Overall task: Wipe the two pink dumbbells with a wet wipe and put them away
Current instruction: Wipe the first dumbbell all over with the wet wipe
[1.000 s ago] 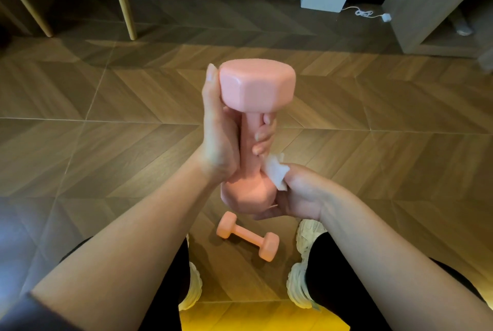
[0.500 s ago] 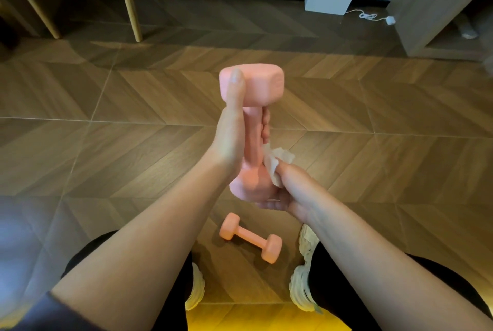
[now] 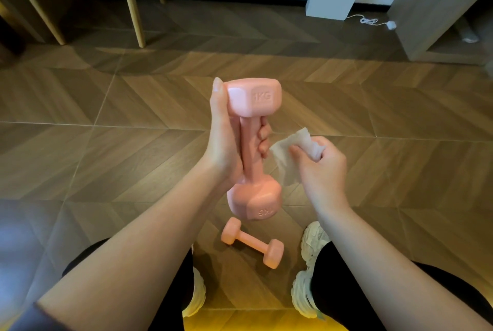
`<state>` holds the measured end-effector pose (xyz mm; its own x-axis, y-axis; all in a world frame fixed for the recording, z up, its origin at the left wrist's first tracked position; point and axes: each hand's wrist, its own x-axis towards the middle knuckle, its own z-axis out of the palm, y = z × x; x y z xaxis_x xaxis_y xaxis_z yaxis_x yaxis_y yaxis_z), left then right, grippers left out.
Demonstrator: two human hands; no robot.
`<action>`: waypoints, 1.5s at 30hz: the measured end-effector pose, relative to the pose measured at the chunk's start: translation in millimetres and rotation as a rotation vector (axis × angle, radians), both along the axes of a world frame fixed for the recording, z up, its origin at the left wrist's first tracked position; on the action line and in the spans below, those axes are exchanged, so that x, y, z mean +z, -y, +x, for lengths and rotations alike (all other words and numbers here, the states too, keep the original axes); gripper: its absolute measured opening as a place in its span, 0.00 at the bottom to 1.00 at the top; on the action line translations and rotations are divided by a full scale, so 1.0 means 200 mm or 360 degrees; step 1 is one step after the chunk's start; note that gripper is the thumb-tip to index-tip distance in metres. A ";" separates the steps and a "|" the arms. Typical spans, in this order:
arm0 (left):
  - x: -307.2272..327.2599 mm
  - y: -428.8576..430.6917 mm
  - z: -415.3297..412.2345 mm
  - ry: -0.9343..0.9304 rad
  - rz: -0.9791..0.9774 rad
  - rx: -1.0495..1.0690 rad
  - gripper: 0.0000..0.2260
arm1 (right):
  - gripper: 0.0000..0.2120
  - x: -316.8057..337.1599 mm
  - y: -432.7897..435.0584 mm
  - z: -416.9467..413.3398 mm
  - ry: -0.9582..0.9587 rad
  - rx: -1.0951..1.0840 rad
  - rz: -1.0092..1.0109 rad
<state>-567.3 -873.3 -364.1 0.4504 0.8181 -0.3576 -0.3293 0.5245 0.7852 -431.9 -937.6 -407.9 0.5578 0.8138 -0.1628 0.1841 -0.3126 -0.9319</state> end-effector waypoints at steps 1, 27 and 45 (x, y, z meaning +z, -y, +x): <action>0.00 0.00 0.00 -0.0001 -0.0012 -0.0006 0.37 | 0.06 0.00 0.00 0.00 0.0102 0.0002 0.0070; -0.07 0.00 0.03 -0.0090 -0.0037 -0.0002 0.35 | 0.10 0.04 0.05 -0.09 -0.0460 0.0811 -0.0556; -0.14 -0.01 0.02 -0.0679 0.0028 -0.0630 0.41 | 0.02 0.03 -0.02 -0.05 -0.0876 0.0232 -0.0351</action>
<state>-562.9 -871.9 -391.3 0.5424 0.6242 -0.5622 0.2365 0.5288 0.8152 -442.8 -933.9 -402.1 0.2294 0.7896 -0.5691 -0.2507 -0.5171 -0.8184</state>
